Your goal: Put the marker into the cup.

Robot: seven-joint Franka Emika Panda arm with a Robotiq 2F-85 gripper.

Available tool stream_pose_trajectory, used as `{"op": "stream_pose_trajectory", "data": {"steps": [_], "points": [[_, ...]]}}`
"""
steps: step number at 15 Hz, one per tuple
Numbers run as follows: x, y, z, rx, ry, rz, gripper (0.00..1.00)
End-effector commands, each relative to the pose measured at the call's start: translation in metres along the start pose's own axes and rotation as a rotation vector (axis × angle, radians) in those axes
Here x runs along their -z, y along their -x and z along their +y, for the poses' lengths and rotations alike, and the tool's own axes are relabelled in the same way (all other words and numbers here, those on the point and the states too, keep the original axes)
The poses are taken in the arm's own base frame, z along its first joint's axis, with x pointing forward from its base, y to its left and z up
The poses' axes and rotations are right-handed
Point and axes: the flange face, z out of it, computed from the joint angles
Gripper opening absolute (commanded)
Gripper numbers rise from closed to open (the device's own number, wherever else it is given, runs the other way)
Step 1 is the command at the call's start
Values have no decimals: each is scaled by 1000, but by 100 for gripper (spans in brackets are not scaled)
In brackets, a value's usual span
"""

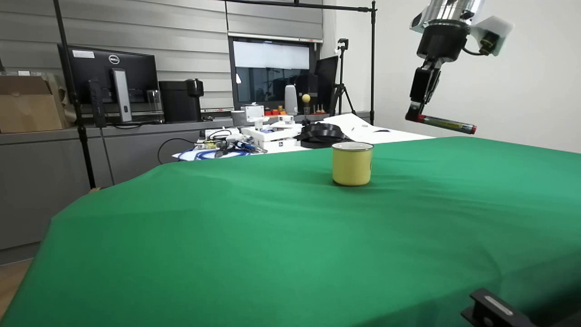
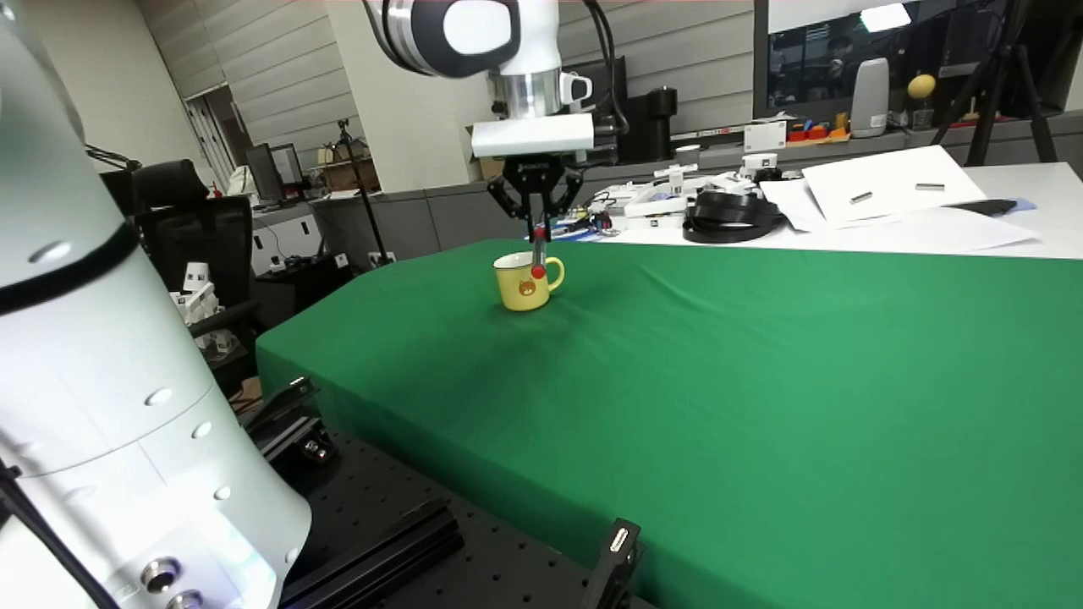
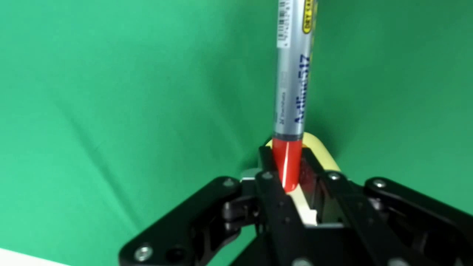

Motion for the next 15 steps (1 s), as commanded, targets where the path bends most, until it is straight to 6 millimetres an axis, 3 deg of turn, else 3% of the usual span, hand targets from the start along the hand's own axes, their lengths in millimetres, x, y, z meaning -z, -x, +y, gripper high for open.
{"op": "stream_pose_trajectory", "data": {"steps": [1,6,7,8,15], "points": [[21,-15,1,-14,52,71,5],[61,-22,-4,8,103,111,5],[41,-22,0,16,95,101,5],[47,-23,-1,20,99,108,21],[38,-21,-1,18,89,94,21]]}}
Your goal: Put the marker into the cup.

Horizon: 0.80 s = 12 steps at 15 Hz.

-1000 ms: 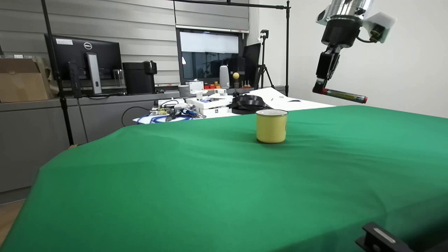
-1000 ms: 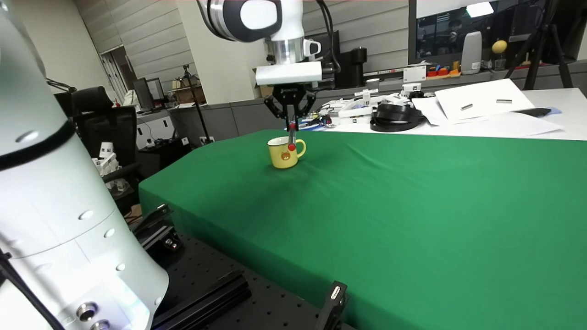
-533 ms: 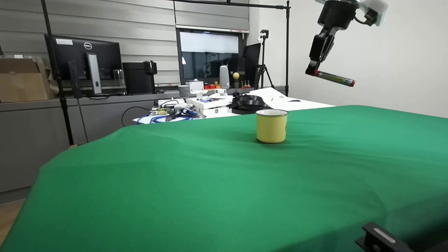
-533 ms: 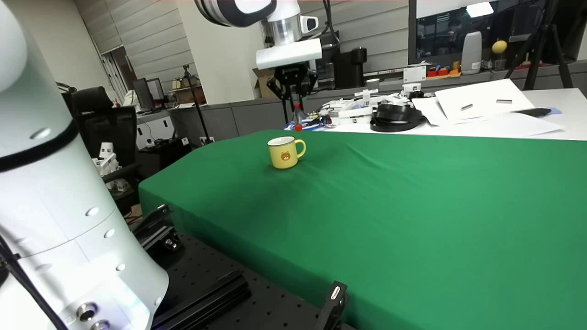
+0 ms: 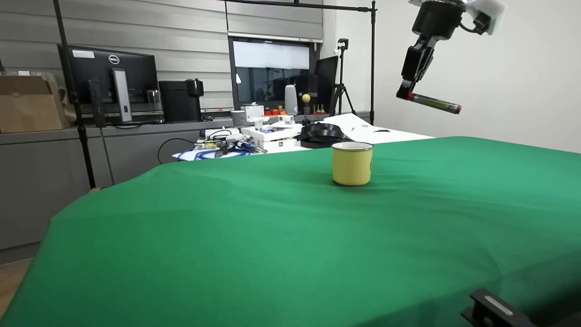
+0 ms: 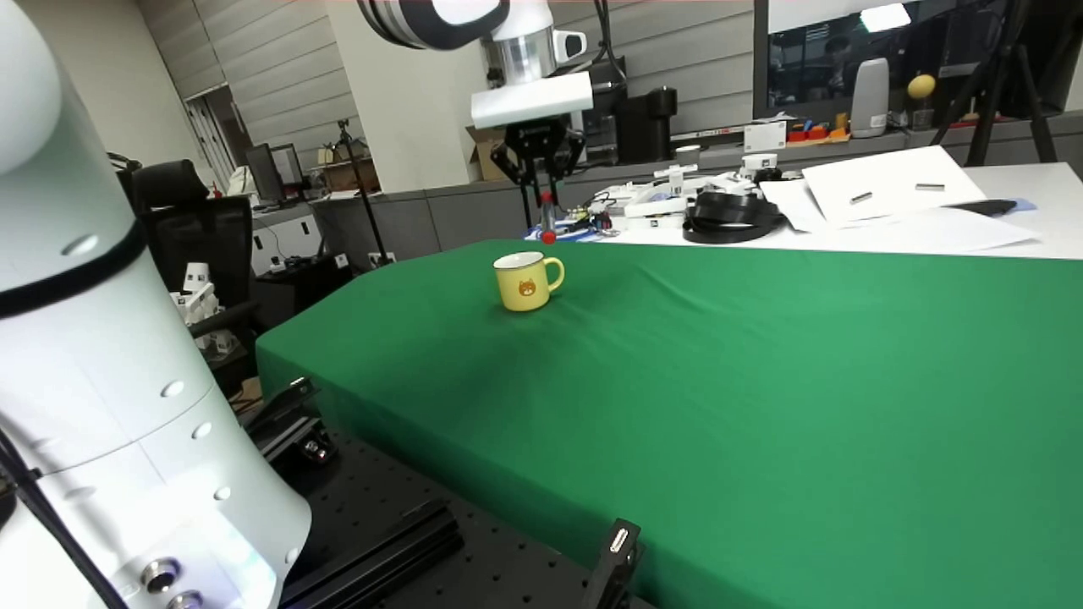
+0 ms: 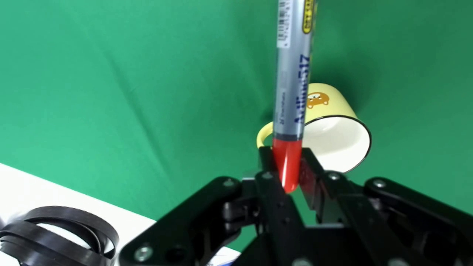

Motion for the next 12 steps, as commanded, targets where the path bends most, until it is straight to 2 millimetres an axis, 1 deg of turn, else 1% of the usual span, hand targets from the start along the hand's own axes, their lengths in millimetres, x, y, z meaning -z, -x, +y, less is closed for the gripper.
{"op": "stream_pose_trajectory", "data": {"steps": [1,2,3,4,6,10,12], "points": [[0,0,0,-1,0,-1,21],[0,0,0,0,0,-1,21],[8,-4,-6,19,46,53,5],[14,-7,-11,23,78,100,5],[26,-19,-23,37,132,200,5],[58,-60,-55,40,143,388,5],[76,-79,-67,62,139,476,5]]}}
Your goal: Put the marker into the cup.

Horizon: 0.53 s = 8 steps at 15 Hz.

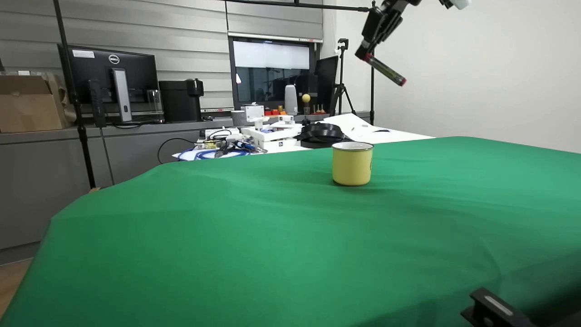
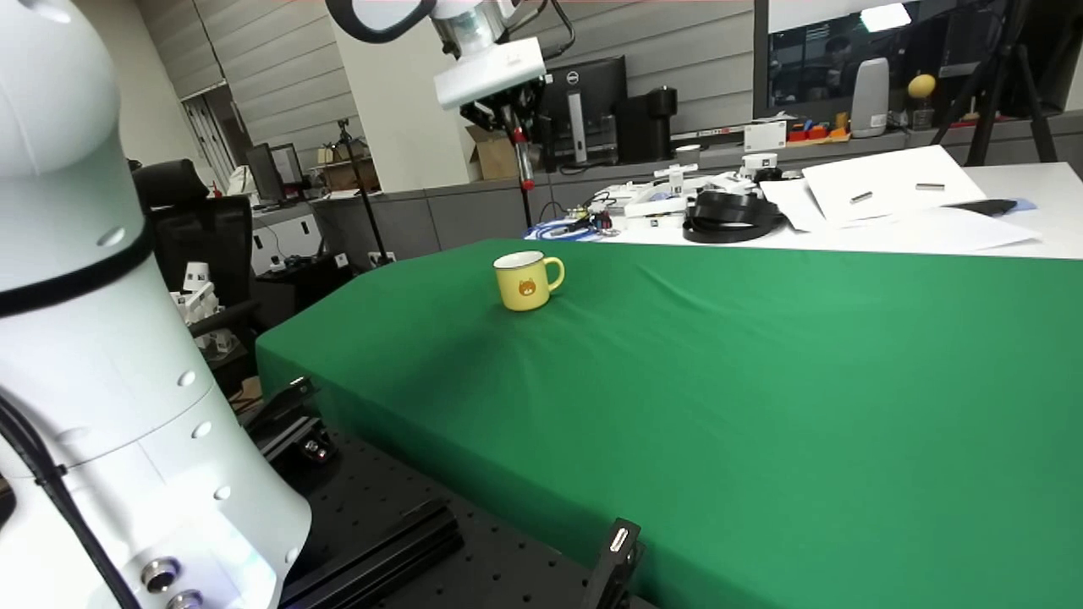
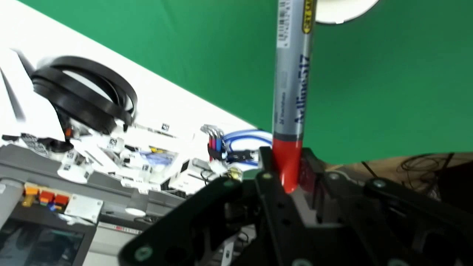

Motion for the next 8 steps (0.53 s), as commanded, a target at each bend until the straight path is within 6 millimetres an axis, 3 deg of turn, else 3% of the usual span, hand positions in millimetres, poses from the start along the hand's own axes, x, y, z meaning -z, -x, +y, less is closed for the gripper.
{"op": "stream_pose_trajectory", "data": {"steps": [1,5,7,8], "points": [[26,-42,-9,11,-1,166,5],[30,-63,-6,45,-12,284,5],[19,-62,2,62,-27,322,5],[3,-53,4,68,-43,316,5]]}}
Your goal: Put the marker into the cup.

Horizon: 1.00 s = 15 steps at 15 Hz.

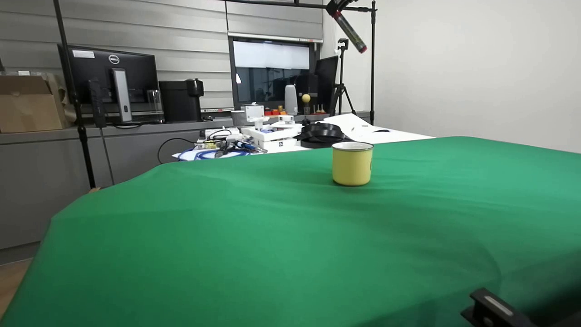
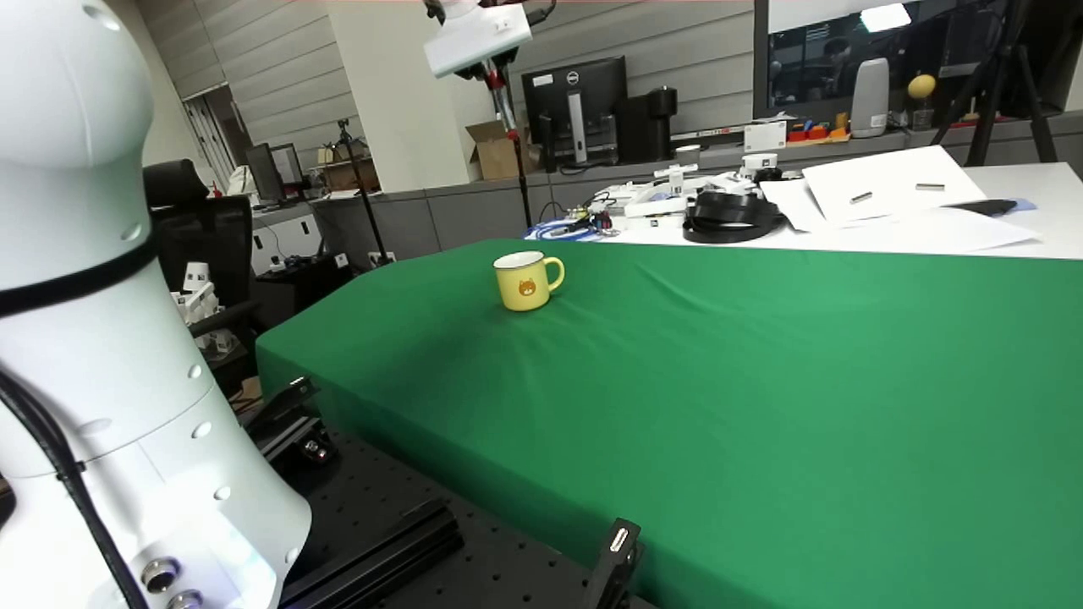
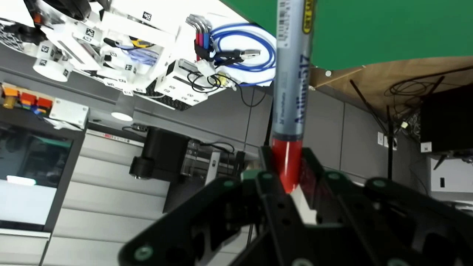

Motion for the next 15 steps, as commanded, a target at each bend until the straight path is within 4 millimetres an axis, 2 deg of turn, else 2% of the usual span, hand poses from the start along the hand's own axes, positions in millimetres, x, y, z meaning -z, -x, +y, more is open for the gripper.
{"op": "stream_pose_trajectory", "data": {"steps": [1,2,12,13,15], "points": [[-4,4,3,6,-12,17,5],[-8,9,6,13,-17,12,21],[-10,8,3,19,-22,11,21],[-10,8,3,19,-22,11,5],[-8,8,2,-1,-17,38,5]]}}
